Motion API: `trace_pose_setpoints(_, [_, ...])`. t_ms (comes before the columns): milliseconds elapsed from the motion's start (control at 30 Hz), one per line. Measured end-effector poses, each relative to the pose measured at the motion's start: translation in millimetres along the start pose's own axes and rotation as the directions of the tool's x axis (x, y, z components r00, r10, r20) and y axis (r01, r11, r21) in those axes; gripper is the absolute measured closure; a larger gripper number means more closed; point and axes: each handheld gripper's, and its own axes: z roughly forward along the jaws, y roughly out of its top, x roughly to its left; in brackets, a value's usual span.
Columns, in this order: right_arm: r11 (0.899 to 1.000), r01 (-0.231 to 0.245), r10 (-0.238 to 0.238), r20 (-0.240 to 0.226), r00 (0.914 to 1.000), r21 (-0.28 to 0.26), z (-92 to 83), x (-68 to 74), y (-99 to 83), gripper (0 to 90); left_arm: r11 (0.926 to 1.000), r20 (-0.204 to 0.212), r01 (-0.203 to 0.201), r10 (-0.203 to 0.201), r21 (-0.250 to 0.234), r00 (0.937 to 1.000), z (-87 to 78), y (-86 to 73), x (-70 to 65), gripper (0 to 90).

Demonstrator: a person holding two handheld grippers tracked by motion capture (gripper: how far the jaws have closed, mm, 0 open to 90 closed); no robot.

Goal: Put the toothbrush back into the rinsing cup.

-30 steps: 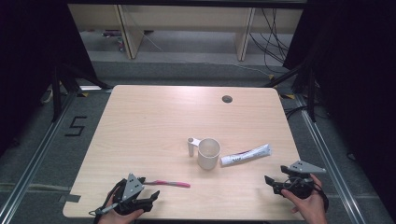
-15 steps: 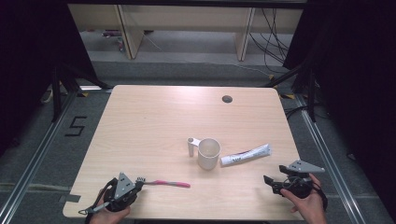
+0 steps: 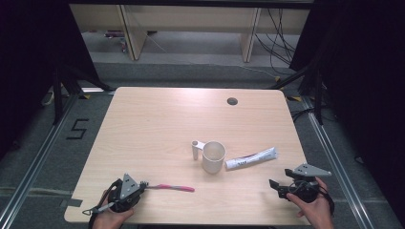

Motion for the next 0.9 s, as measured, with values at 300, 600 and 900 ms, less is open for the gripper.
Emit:
trace_pose_setpoints(300, [1.000,-0.028,0.028,-0.011,0.9995,0.010,-0.7,1.7,-0.1,21.9,0.9998,-0.029,0.016,-0.017,-0.012,0.9994,7.7,3.6,10.4,88.2])
trace_pose_setpoints(600, [1.000,0.014,-0.014,0.007,0.9999,0.005,-0.4,-1.8,0.0,21.9,1.0000,-0.026,0.000,0.000,-0.008,0.9997,22.4,18.7,20.0,86.8])
trace_pose_setpoints(900, [1.000,0.001,-0.001,-0.006,1.0000,0.004,0.8,-1.5,-0.5,21.9,0.9999,-0.013,-0.012,0.012,-0.006,0.9998,37.2,29.3,25.0,86.0])
